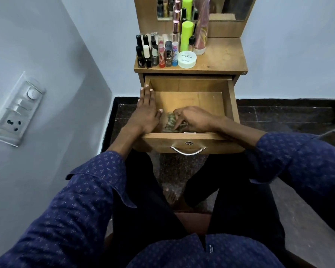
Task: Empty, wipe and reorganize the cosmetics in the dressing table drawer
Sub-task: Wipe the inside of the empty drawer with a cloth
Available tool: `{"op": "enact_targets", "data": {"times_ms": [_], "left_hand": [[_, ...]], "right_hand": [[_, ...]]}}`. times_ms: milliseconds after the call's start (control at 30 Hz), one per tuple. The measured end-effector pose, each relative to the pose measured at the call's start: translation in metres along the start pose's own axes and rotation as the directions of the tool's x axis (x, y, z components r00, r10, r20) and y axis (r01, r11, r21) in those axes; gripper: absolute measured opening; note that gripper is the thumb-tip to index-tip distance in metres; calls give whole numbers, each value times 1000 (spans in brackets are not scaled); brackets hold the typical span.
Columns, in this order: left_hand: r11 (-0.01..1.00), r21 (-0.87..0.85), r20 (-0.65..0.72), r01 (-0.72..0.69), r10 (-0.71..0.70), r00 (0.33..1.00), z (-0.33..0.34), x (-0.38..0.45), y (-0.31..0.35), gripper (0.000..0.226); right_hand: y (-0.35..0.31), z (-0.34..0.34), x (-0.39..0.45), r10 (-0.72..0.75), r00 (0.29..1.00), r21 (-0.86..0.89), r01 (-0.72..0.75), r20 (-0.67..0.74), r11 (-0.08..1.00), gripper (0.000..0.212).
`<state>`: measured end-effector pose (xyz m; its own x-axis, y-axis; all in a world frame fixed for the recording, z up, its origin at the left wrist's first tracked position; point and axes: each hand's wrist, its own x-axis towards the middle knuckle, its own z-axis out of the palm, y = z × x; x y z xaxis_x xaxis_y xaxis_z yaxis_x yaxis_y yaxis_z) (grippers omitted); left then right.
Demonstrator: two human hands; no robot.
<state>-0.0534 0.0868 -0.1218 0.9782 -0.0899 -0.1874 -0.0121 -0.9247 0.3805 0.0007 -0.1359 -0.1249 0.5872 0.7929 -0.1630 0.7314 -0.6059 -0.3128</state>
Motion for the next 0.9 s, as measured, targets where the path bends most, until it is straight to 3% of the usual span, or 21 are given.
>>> {"op": "enact_targets", "data": {"times_ms": [33,100,233,333,400,533,667,733,900], "left_hand": [[1000,-4,2,-5,5,1000,0,1,0,80],[1000,-20,10,-10,10,1000,0,1,0,80],[1000,10,3,0,0,1000,-2,1,-4,82],[1000,-2,3,1,-1,1000,0,1,1,82],[1000,-11,5,0,0,1000,3,2,5,81],[1000,-5,4,-4,4,1000,1,6,5,79],[1000,10,9,-9,9,1000,1,6,-1,77],[999,26,10,-29,29,1000,1,6,-2,76],[999,31,6,-11,10,1000,-5,4,0,75]], "right_hand": [[2,0,-8,-50,998,29,49,30,998,25],[14,-4,-18,-14,998,45,11,55,999,26],[50,-26,-14,319,947,96,-314,-43,945,25],[50,-34,-2,428,876,-111,-459,-224,881,12],[34,-31,10,457,844,-161,-511,-279,845,15],[-11,-15,48,354,892,-243,-423,-280,873,25],[-25,0,69,203,966,-255,-239,-159,937,46],[-12,5,63,204,962,-255,-247,-184,935,54],[21,11,38,344,908,-264,-401,-237,877,49]]}}
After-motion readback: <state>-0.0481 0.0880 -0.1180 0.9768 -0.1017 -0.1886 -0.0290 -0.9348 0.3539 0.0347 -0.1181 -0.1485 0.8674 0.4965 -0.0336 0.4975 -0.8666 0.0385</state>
